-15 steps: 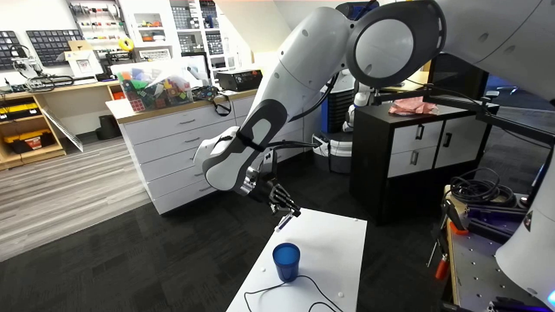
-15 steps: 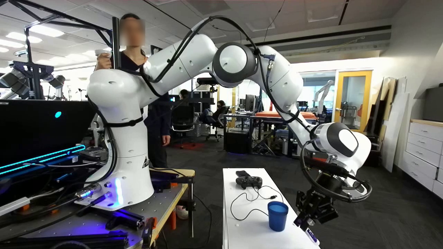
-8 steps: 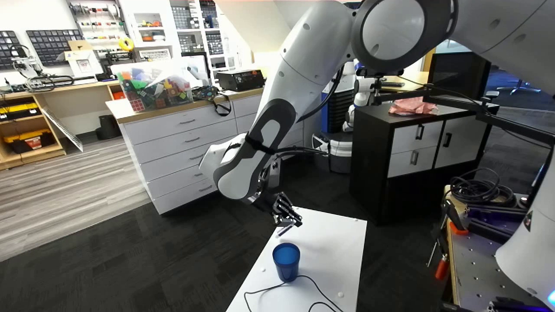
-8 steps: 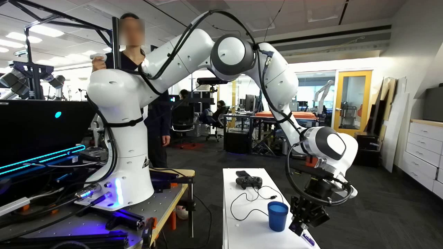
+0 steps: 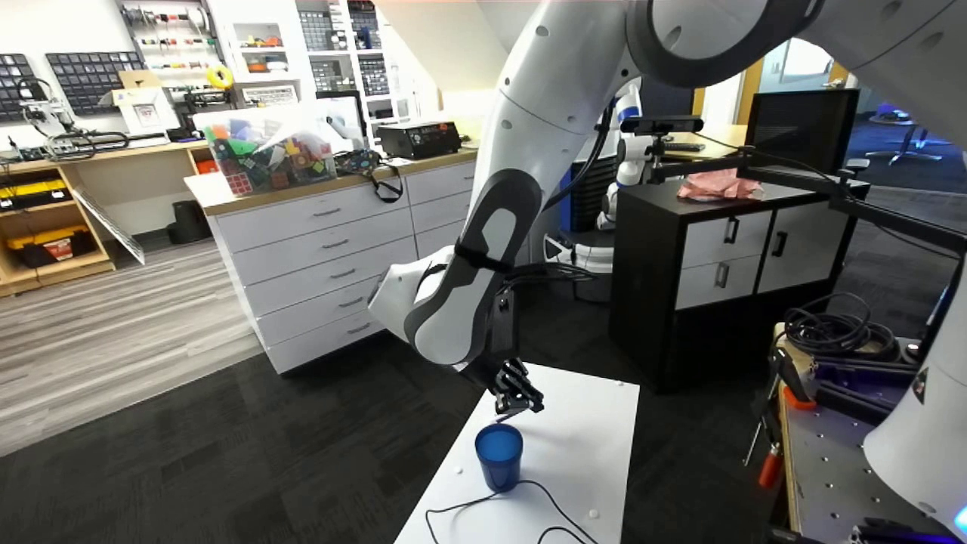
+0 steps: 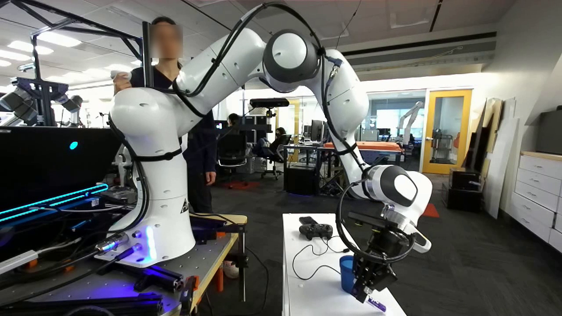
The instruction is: Take the pen out of the cup and put it on the table
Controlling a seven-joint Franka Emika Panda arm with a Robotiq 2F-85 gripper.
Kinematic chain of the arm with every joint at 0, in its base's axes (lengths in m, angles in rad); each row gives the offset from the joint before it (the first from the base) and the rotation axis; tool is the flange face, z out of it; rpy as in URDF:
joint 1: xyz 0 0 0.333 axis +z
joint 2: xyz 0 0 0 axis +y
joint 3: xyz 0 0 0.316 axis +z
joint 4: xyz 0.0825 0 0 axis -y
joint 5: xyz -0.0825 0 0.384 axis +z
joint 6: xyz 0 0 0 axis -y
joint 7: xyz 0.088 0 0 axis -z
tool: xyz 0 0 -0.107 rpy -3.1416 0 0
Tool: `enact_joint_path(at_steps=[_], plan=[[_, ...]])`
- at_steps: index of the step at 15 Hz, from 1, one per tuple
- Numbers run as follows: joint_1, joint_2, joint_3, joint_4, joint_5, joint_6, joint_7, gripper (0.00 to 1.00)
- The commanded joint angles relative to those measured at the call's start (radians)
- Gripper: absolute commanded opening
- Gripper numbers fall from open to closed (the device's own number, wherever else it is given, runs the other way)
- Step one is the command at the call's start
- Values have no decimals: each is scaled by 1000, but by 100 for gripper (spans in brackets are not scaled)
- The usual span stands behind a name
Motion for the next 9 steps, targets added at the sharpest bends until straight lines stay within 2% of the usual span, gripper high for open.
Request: enact_joint_path(at_steps=[1, 2, 9], plan=[[23, -88, -15, -144, -32, 89, 70, 45], [26, -95, -16, -158, -35, 100, 78, 49], [39, -137, -15, -232, -44, 135, 125, 95]])
